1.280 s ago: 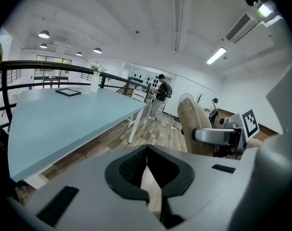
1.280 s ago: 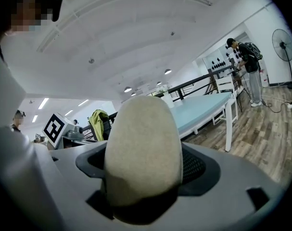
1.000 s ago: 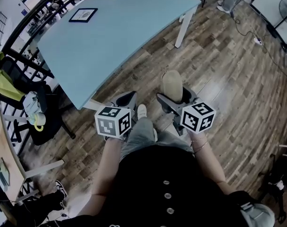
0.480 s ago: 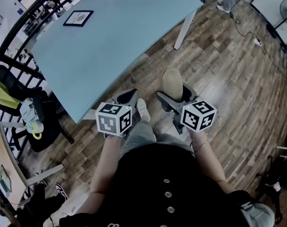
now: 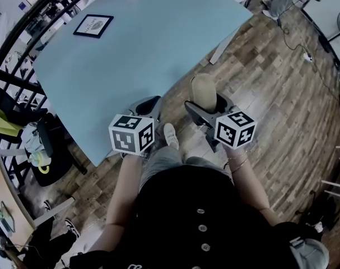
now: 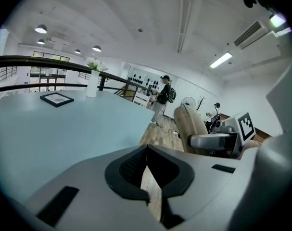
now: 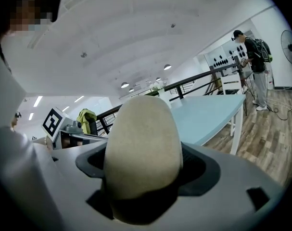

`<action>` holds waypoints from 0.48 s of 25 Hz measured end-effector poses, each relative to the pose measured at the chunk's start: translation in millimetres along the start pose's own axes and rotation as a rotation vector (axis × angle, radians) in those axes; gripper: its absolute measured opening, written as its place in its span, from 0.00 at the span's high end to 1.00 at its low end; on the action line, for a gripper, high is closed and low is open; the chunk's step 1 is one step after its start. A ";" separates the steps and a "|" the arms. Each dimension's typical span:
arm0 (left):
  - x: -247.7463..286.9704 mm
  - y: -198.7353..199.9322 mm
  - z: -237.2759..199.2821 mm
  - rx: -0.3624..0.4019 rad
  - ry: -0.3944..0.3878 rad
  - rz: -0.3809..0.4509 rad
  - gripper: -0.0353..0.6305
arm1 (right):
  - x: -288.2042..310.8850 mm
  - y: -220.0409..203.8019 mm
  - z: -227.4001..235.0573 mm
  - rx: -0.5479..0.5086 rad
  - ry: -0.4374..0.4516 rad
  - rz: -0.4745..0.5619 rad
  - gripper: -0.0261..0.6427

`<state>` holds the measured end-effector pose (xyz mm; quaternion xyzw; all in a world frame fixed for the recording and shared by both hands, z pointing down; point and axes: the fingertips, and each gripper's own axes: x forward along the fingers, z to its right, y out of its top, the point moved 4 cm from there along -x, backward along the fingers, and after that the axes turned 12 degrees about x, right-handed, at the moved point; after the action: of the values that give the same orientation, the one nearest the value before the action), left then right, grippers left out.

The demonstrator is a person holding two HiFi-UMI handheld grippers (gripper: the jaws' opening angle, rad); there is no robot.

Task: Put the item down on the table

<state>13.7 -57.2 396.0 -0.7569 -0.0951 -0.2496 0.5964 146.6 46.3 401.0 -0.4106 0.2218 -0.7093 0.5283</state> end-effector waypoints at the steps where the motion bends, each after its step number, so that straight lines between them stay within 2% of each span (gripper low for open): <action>1: 3.5 3.7 -8.5 -0.008 0.004 0.003 0.92 | 7.6 5.6 0.8 -0.003 0.001 -0.004 0.35; 12: 47.0 37.0 -87.7 -0.064 0.025 0.030 0.92 | 85.0 67.2 16.7 -0.045 0.008 -0.014 0.35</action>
<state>47.2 -157.7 401.8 -0.7737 -0.0681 -0.2531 0.5768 189.5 -53.9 389.8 -0.4210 0.2370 -0.7096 0.5130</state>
